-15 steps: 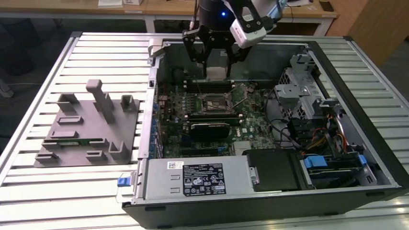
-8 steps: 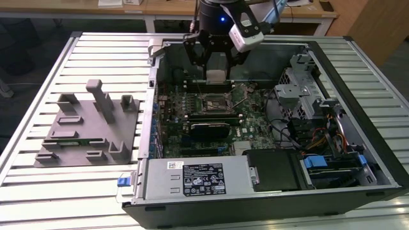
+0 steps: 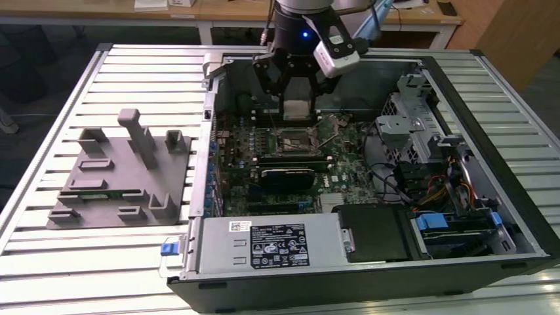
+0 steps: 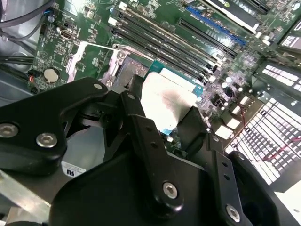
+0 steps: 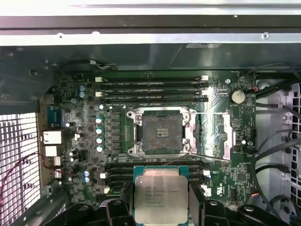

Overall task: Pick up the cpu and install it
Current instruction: 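Pick up the cpu and move it towards the insertion slot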

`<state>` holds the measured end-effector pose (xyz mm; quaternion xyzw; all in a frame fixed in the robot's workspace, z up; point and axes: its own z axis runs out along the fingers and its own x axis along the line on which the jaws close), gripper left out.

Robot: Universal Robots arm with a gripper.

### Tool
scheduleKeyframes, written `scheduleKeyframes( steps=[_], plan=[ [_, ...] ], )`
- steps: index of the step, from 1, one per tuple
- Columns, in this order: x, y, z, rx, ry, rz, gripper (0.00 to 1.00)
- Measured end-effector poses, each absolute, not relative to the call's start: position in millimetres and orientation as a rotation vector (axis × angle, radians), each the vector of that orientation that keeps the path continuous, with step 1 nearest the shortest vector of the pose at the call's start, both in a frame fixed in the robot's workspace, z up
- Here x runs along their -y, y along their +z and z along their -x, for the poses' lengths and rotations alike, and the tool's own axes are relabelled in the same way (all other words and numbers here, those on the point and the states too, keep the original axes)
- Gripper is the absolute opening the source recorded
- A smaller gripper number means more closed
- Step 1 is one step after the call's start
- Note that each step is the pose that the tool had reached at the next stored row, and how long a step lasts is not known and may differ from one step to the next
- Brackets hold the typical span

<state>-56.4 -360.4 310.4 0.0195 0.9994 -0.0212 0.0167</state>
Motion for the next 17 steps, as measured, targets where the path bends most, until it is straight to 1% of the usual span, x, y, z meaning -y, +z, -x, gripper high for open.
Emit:
scheduleKeyframes(
  steps=[17],
  plan=[
    [347.5,288.4,47.5,-3.107,-0.081,-0.060,0.54]
  ],
)
